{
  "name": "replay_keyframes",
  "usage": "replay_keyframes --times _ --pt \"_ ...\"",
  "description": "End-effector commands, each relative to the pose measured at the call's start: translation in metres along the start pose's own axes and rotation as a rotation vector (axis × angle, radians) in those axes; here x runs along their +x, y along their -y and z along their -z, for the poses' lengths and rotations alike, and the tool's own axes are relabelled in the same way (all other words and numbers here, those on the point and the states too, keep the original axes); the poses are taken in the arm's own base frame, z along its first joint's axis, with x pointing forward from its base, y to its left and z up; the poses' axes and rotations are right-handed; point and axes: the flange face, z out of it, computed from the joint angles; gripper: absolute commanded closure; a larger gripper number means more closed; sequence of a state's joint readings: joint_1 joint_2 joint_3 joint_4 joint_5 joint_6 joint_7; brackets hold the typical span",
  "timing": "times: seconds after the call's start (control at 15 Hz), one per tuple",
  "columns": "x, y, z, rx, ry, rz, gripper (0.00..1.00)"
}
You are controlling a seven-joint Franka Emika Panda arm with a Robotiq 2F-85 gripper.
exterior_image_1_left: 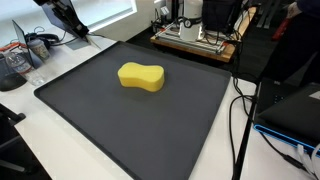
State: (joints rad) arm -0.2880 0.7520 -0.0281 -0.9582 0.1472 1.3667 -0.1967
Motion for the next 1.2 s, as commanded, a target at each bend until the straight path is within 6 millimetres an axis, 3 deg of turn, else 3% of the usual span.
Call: replay_keyframes --times 0.0,0.33,0.6,1.13 --pt "0.003 -0.030 -0.007 0.078 -0.001 0.093 0.97" --pt "0.007 -0.072 -0.030 0.165 0.004 0.128 0.97" --pt "0.005 -0.092 -0.048 0.188 0.013 0.130 0.97" --pt "-0.035 -0.111 -0.055 0.249 -0.026 0.024 0.97"
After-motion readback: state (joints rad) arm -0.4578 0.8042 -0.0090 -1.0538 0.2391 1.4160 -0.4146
